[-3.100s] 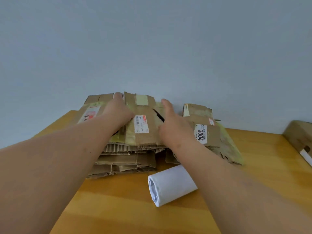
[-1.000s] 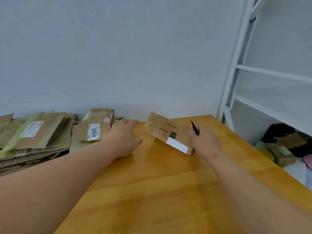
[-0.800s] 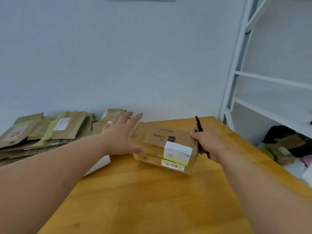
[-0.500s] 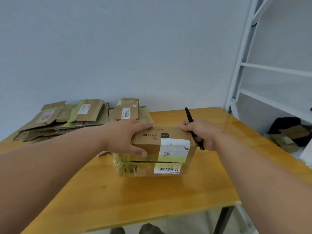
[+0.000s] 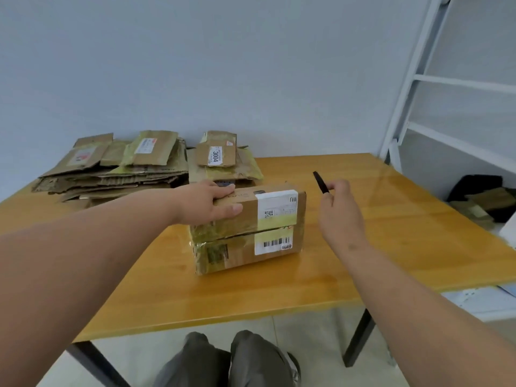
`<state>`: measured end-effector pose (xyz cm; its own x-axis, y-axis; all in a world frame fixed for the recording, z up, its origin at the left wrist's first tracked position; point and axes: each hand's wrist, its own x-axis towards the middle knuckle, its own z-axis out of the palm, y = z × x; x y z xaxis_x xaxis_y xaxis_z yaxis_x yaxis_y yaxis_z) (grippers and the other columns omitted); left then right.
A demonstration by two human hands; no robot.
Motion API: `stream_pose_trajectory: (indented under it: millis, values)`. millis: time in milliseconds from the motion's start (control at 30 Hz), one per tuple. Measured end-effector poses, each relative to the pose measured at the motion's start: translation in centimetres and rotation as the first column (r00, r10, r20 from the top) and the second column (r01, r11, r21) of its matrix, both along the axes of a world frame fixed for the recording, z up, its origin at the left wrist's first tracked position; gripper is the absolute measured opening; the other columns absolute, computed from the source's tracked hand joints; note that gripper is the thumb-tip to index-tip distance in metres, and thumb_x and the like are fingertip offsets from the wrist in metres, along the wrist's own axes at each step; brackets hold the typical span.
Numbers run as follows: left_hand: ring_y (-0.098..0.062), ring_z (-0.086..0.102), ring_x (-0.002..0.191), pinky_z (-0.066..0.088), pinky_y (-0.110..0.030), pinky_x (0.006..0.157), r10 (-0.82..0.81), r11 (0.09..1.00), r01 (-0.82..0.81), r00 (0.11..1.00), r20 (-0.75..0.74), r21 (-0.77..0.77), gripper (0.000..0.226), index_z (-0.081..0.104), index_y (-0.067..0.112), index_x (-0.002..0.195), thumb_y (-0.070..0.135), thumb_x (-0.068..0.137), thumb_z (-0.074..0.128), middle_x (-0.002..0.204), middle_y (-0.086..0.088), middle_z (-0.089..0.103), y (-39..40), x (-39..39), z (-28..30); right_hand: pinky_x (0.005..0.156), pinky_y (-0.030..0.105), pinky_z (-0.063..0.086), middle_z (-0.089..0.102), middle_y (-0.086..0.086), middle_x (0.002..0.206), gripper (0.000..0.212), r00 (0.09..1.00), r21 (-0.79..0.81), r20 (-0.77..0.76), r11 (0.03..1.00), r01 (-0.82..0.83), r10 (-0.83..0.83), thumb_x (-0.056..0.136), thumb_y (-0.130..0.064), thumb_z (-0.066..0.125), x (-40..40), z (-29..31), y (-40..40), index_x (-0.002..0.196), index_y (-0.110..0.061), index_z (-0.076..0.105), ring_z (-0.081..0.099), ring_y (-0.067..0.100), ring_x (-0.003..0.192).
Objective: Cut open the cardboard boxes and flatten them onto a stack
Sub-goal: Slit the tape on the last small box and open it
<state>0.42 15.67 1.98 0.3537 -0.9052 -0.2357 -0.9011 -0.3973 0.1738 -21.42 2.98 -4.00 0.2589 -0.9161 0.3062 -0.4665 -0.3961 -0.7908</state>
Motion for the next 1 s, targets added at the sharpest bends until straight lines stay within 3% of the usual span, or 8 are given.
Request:
stream_pose_trajectory:
  millis: [133, 367, 567, 733, 1000]
  values:
    - [-0.030, 0.031, 0.141, 0.030, -0.043, 0.112, 0.040, 0.998, -0.042, 0.998, -0.047, -0.045, 0.077, 0.017, 0.043, 0.154, 0.075, 0.085, 0.032, 0.159, 0.000, 0.020, -0.1, -0.1, -0.5, 0.057, 0.031, 0.039, 0.058, -0.003, 0.099, 0.025, 0.991, -0.012, -0.120, 0.998, 0.058, -0.059, 0.103, -0.022, 0.034, -0.8, -3.7, 1.9, 0.123, -0.027, 0.049, 0.056, 0.015, 0.078]
    - [-0.033, 0.032, 0.138, 0.033, -0.049, 0.112, 0.082, 0.993, -0.091, 0.990, -0.111, -0.079, 0.096, 0.019, 0.045, 0.152, 0.084, 0.066, 0.033, 0.155, -0.001, 0.026, -0.1, -0.2, -0.9, 0.060, 0.033, 0.041, 0.059, -0.002, 0.092, 0.022, 0.968, 0.000, -0.246, 0.998, 0.055, -0.053, 0.103, -0.024, 0.035, -0.8, -5.9, 3.3, 0.116, -0.024, 0.052, 0.057, 0.018, 0.076]
    - [-0.036, 0.029, 0.139, 0.033, -0.054, 0.112, 0.101, 0.991, -0.104, 0.994, -0.039, -0.079, 0.100, 0.017, 0.049, 0.151, 0.090, 0.061, 0.030, 0.154, -0.001, 0.027, -0.1, -0.4, -1.6, 0.064, 0.033, 0.040, 0.059, 0.000, 0.090, 0.023, 0.966, 0.068, -0.247, 0.994, 0.090, -0.070, 0.102, -0.022, 0.037, -0.6, -5.4, 3.6, 0.119, -0.022, 0.053, 0.057, 0.025, 0.081]
    - [-0.039, 0.022, 0.141, 0.028, -0.054, 0.114, 0.108, 0.992, -0.104, 0.992, 0.056, -0.074, 0.086, 0.013, 0.050, 0.152, 0.086, 0.076, 0.032, 0.156, -0.003, 0.023, -0.2, -1.0, -2.0, 0.067, 0.035, 0.044, 0.054, -0.003, 0.083, 0.019, 0.974, 0.149, -0.214, 0.982, 0.112, -0.078, 0.101, -0.020, 0.038, -0.6, -4.6, 4.3, 0.113, -0.023, 0.052, 0.056, 0.027, 0.082]
    - [-0.041, 0.021, 0.140, 0.024, -0.050, 0.112, 0.094, 0.995, -0.087, 0.985, 0.145, -0.053, 0.081, 0.009, 0.046, 0.154, 0.080, 0.083, 0.029, 0.156, -0.008, 0.023, 0.2, -2.4, -1.7, 0.053, 0.029, 0.037, 0.053, -0.006, 0.079, 0.015, 0.991, 0.260, -0.127, 0.963, 0.067, -0.034, 0.096, -0.011, 0.041, 0.4, -3.9, 5.1, 0.099, -0.021, 0.052, 0.050, 0.014, 0.069]
